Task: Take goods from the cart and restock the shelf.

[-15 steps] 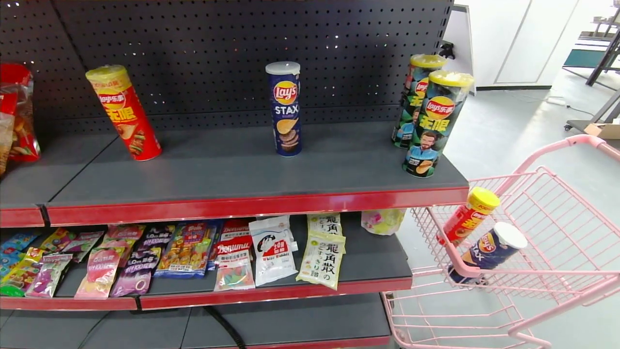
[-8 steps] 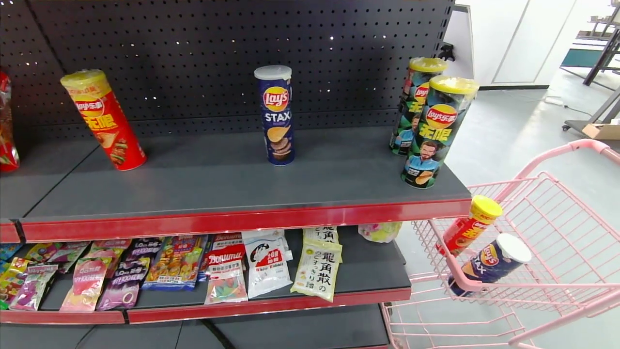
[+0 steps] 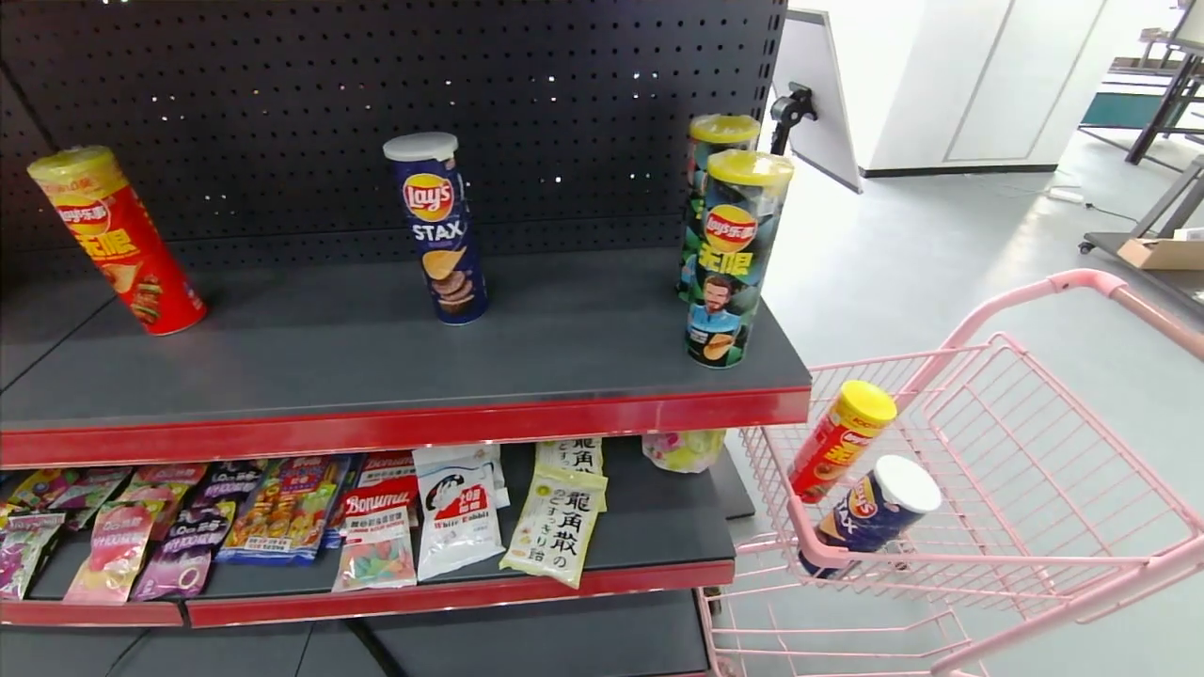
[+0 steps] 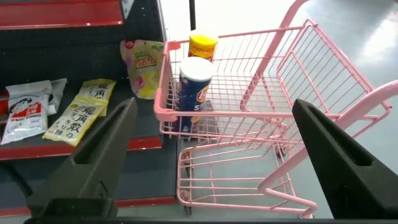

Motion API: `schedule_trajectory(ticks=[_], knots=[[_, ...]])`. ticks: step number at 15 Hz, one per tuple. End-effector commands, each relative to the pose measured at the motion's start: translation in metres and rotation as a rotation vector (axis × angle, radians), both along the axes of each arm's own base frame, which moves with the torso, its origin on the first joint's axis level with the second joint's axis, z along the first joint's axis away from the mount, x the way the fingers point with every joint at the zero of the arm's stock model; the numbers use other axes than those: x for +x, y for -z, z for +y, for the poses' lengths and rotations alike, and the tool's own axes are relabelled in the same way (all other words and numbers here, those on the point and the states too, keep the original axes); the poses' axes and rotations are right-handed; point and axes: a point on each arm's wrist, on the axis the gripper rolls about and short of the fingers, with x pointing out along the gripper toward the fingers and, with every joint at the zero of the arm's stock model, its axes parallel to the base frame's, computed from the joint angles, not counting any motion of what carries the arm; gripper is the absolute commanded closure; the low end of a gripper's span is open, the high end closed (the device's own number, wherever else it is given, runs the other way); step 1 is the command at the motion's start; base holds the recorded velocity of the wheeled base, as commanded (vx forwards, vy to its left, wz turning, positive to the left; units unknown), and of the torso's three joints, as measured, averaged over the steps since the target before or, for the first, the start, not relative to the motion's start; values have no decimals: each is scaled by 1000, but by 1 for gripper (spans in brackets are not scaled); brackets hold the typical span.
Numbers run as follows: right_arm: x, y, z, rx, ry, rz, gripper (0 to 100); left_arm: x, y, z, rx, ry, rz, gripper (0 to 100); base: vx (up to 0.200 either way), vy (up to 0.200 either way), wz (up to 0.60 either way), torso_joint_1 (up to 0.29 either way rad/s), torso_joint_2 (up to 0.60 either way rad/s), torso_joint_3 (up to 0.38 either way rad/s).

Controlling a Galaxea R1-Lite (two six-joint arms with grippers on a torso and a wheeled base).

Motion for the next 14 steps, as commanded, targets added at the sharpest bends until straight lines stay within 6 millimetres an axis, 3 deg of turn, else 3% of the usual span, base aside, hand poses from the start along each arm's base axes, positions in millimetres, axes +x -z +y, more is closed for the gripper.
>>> schedule_trajectory(ticks=[1, 8, 14], knots=[[0, 0, 0, 0, 0, 1, 0, 0, 0, 0, 0, 0, 0, 0, 0, 0, -600, 2, 7, -2], [0, 0, 0, 3, 1, 1, 0, 0, 0, 0, 0, 0, 0, 0, 0, 0, -600, 2, 2, 4], [0, 0, 0, 4, 1, 0, 0, 0, 0, 0, 0, 0, 0, 0, 0, 0, 0, -36, 92, 54]])
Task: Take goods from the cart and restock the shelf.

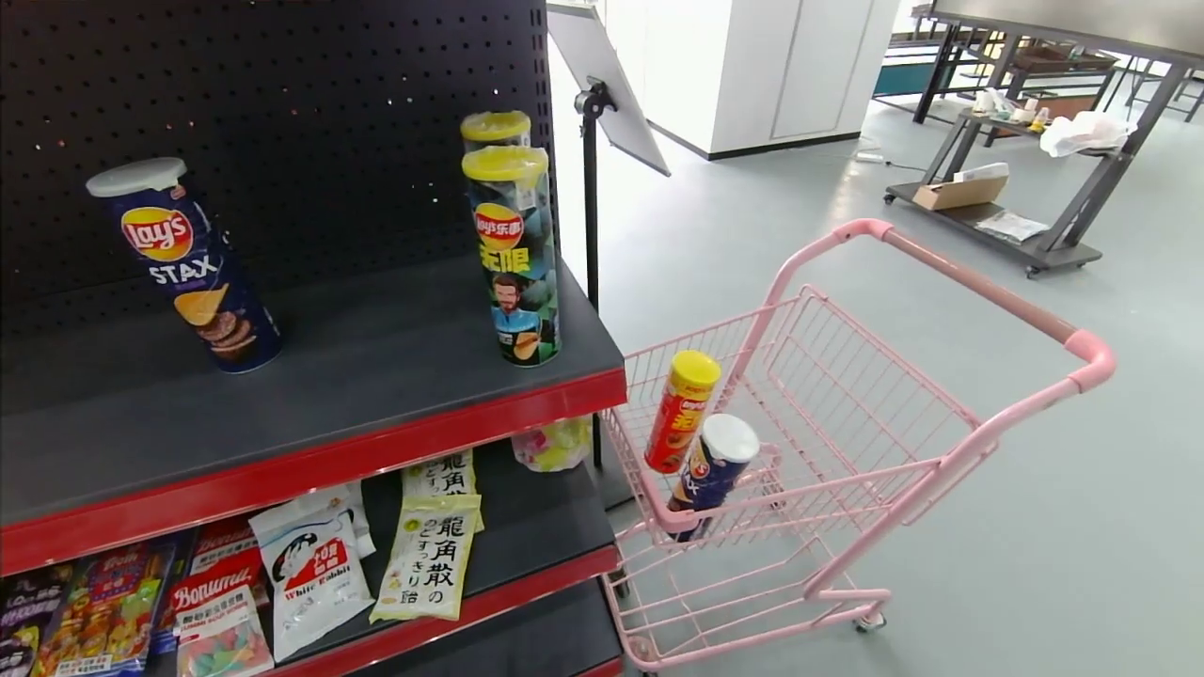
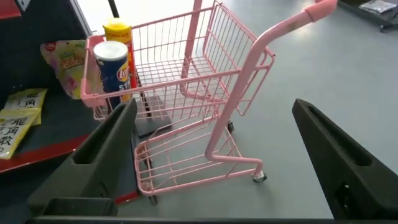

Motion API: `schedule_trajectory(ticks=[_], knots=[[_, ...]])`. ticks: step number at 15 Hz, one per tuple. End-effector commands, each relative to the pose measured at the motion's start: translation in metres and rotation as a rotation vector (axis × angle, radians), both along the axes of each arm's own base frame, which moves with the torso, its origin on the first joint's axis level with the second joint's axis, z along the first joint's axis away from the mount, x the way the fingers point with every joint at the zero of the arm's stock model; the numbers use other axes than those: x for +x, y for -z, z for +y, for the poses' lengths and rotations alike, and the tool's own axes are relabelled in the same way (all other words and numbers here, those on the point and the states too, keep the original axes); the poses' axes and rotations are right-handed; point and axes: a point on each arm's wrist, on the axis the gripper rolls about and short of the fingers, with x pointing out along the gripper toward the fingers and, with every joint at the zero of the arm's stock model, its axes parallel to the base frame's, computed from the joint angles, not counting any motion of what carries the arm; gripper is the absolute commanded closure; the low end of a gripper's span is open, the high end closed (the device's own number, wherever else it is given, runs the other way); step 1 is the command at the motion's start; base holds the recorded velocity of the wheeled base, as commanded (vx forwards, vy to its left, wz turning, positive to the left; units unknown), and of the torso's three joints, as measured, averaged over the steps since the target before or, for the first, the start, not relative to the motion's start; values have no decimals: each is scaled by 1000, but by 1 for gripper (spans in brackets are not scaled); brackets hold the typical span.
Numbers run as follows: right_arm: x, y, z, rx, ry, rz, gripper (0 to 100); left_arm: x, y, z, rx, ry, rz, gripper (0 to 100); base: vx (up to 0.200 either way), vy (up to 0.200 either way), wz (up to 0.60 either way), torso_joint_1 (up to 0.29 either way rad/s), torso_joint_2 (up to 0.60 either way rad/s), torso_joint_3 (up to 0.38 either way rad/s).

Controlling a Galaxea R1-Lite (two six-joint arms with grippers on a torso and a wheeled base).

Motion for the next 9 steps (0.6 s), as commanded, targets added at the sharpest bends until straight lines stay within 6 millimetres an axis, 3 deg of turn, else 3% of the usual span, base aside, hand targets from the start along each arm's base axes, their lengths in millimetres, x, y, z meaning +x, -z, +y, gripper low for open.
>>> schedule_trajectory(ticks=[1, 9], knots=[[0, 0, 0, 1, 0, 0, 0, 0, 0, 0, -2, 0, 1, 0, 0, 0, 0, -144, 364, 203], [0, 0, 0, -1, -1, 1, 0, 0, 0, 0, 0, 0, 1, 0, 0, 0, 0, -184, 475, 287]])
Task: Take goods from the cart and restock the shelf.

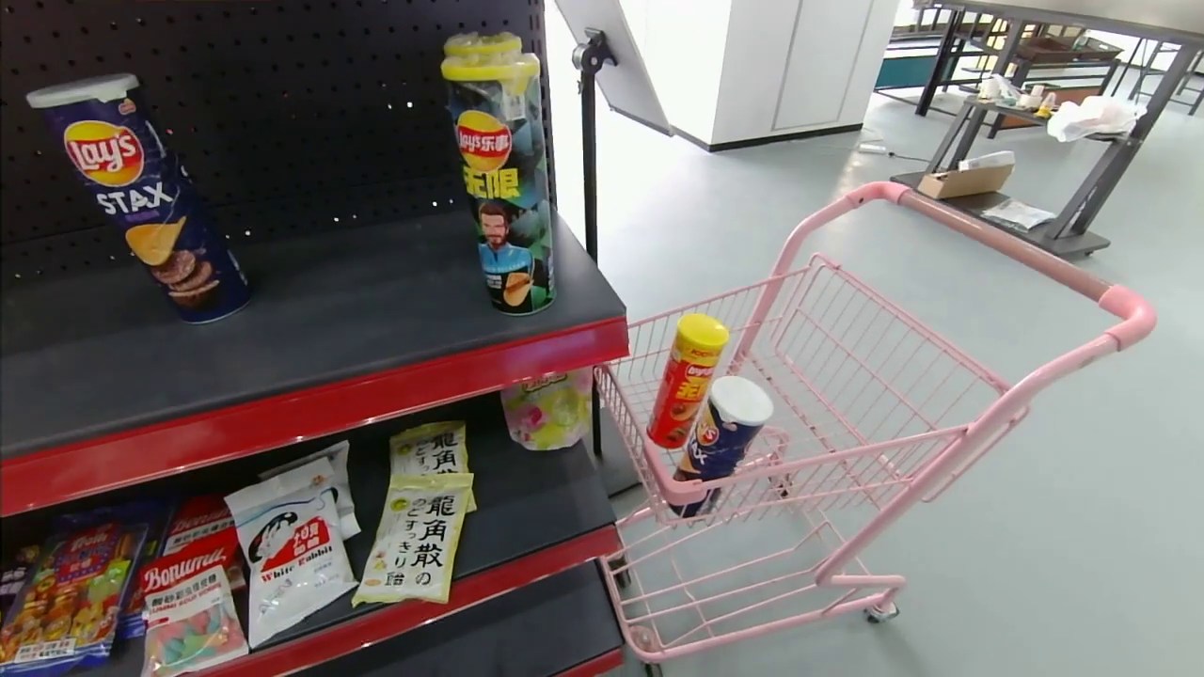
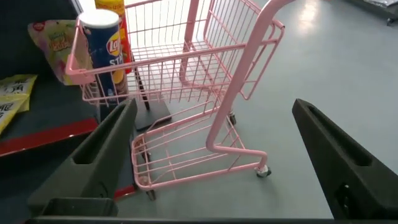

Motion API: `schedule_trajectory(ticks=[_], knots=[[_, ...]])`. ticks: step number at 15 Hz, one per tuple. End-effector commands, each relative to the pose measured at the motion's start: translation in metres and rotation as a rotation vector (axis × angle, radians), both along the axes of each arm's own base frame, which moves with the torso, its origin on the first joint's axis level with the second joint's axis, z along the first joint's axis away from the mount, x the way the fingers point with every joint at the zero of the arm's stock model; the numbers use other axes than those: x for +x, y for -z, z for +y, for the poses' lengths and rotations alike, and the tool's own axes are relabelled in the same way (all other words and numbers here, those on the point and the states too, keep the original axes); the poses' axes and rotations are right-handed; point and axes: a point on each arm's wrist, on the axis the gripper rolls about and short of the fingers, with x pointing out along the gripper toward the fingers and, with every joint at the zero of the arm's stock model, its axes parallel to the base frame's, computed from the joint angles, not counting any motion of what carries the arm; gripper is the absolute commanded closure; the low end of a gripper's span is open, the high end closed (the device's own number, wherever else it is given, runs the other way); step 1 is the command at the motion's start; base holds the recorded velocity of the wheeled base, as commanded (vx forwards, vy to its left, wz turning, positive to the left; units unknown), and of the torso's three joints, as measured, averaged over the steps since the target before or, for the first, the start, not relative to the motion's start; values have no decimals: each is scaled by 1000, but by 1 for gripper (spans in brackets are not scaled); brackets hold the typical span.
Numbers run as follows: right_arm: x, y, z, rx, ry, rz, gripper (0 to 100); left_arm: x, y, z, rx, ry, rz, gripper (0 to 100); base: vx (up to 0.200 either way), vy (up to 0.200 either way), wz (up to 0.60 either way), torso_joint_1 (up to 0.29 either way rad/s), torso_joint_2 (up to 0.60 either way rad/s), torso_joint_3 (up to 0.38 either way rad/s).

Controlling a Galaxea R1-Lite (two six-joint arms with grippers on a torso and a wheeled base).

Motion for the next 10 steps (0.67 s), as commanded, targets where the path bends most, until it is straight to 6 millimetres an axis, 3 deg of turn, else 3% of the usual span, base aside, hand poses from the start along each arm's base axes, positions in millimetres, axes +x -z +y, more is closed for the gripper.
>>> schedule_trajectory(ticks=[1, 4, 7, 8, 9, 10], knots=[[0, 0, 0, -1, 0, 1, 0, 0, 0, 0, 0, -1, 0, 0, 0, 0, 0, -207, 544, 344], [0, 0, 0, -1, 1, 0, 0, 0, 0, 0, 0, -1, 0, 0, 0, 0, 0, -188, 538, 349], [3, -1, 0, -12, -11, 41, 0, 0, 0, 0, 0, -1, 0, 0, 0, 0, 0, -63, 206, 139], [2, -28, 0, -1, -49, 6, 0, 0, 0, 0, 0, -1, 0, 0, 0, 0, 0, -17, 61, 46], [28, -104, 1, 119, -91, 61, 0, 0, 0, 0, 0, -1, 0, 0, 0, 0, 0, 0, 0, 0], [59, -148, 4, 282, -110, 93, 0, 0, 0, 0, -2, -1, 0, 0, 0, 0, 0, 0, 0, 0]])
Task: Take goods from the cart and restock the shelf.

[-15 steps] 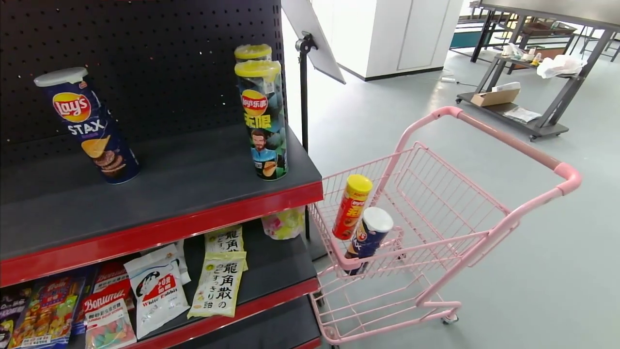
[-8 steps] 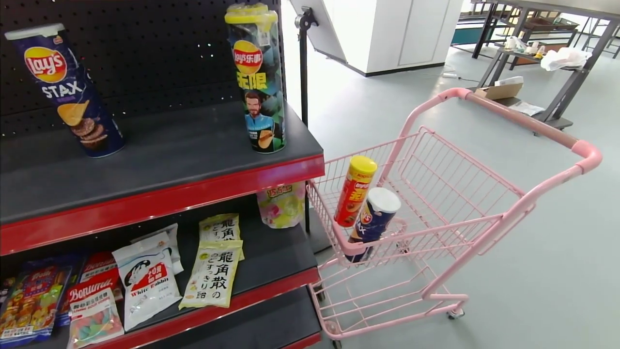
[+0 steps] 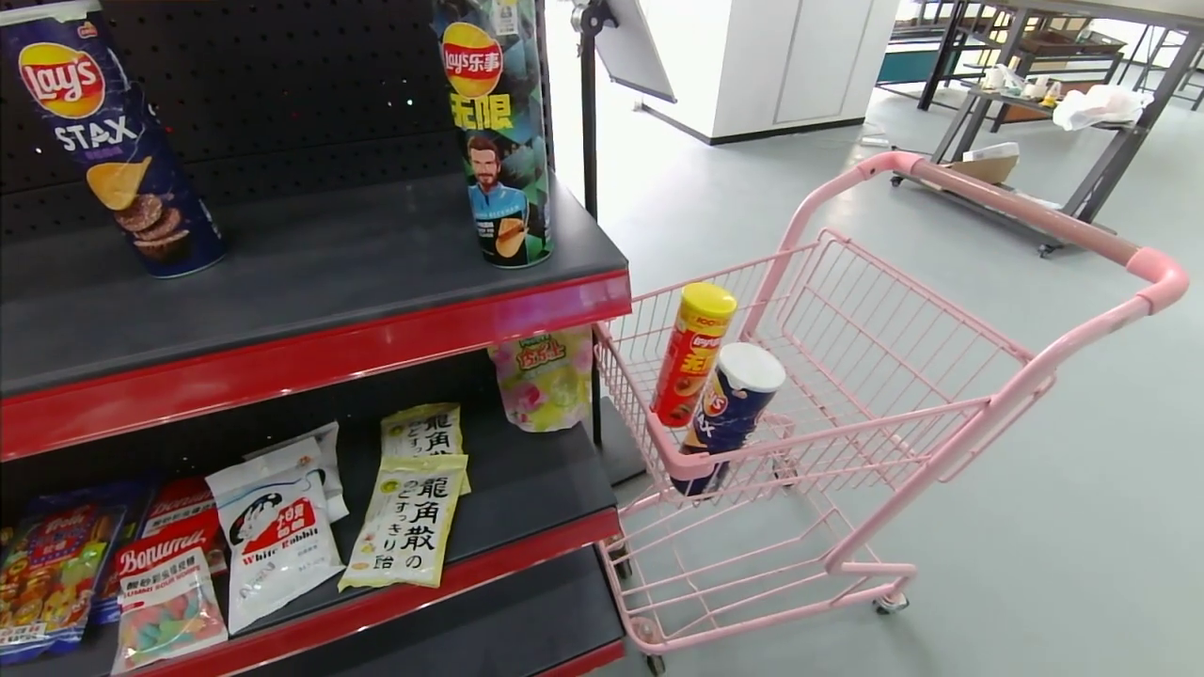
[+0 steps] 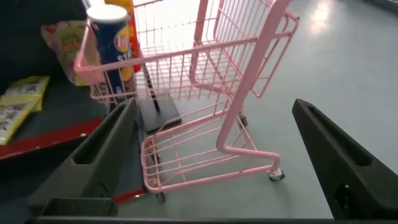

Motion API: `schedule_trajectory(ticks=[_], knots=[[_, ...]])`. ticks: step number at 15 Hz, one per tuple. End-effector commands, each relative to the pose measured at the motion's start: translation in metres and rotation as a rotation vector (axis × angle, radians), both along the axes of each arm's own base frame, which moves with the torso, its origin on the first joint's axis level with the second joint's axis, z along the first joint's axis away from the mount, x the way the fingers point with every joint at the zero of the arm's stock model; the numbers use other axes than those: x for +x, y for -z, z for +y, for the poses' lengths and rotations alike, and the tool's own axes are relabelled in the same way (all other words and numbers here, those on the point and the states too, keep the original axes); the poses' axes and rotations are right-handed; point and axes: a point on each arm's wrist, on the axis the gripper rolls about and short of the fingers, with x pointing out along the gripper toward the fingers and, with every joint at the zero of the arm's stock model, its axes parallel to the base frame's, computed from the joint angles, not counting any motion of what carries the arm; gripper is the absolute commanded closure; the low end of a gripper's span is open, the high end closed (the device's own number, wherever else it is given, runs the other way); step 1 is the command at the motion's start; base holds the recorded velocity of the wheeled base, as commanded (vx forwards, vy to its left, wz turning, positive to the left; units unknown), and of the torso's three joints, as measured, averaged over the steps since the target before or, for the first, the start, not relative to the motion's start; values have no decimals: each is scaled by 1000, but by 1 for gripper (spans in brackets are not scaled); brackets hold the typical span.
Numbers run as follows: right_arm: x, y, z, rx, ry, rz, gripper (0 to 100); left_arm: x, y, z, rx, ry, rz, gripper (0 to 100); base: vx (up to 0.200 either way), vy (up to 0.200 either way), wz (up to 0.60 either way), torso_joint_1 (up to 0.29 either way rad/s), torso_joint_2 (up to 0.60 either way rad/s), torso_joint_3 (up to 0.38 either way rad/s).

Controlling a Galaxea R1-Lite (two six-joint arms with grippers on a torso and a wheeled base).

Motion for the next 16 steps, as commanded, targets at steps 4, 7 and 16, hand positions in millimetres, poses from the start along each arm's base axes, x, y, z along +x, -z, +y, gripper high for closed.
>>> schedule_trajectory(ticks=[4, 7, 16], knots=[[169, -108, 32, 52, -305, 277, 0, 0, 0, 0, 0, -1, 1, 0, 0, 0, 0, 0, 0, 0], [213, -68, 60, 27, -391, 412, 0, 0, 0, 0, -1, -1, 1, 0, 0, 0, 0, 0, 0, 0], [279, -7, 95, -7, -430, 512, 0, 0, 0, 0, -1, -1, 1, 0, 0, 0, 0, 0, 0, 0]])
